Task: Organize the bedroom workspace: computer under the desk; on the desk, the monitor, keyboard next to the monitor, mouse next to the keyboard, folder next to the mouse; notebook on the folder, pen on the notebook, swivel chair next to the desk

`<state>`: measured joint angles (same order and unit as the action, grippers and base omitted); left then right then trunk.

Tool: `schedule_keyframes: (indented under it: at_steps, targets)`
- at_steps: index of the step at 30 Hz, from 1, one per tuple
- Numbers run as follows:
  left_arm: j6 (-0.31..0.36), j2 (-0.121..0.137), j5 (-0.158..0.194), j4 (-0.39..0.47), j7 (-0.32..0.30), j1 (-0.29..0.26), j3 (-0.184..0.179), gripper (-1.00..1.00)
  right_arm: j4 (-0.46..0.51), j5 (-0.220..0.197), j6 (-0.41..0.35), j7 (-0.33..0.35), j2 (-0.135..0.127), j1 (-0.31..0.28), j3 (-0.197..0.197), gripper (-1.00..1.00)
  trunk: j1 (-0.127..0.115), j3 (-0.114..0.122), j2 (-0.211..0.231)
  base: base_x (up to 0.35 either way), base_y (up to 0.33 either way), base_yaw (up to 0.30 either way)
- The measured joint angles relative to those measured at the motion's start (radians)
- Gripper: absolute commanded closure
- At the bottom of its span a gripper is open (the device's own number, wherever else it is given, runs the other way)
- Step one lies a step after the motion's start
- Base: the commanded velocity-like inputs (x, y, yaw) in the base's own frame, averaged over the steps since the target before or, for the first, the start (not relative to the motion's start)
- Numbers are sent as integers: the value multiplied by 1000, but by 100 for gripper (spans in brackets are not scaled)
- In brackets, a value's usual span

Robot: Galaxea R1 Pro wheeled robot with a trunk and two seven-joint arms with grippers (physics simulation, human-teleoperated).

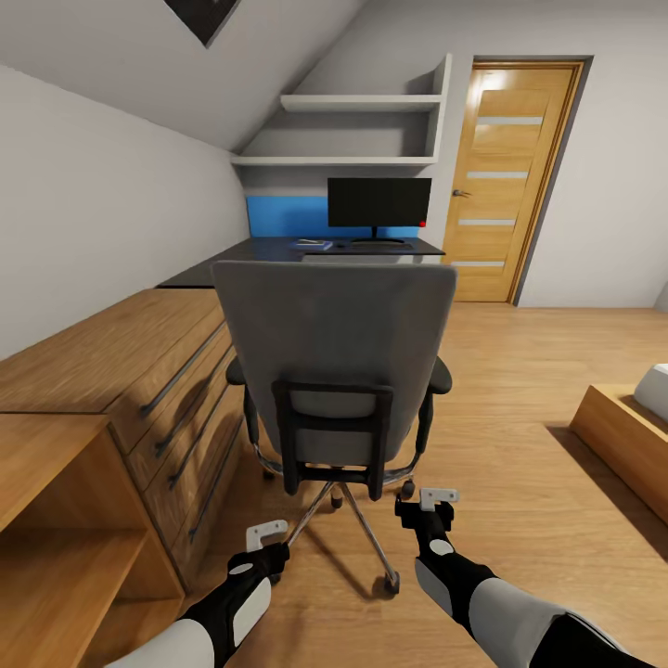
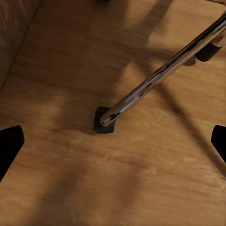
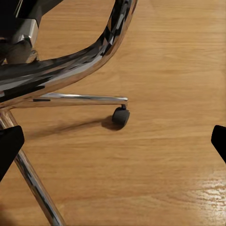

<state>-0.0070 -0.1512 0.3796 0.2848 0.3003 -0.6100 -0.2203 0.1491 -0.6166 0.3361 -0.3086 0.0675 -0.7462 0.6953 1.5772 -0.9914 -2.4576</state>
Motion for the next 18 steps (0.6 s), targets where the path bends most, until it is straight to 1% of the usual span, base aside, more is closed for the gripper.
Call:
schedule_keyframes:
  at_steps: [10,16,18]
  targets:
    - [-4,-1,0,6,-3,0,0,-100,1,1,0,0,0,1,0,-100,0,0,0,0,0,0]
    - [-5,-1,0,8,-1,0,0,-100,1,1,0,0,0,1,0,-100,23,-19,-42,0,0,0]
    - [-5,-1,0,8,-1,0,0,-100,1,1,0,0,0,1,0,-100,24,-26,-42,0,0,0]
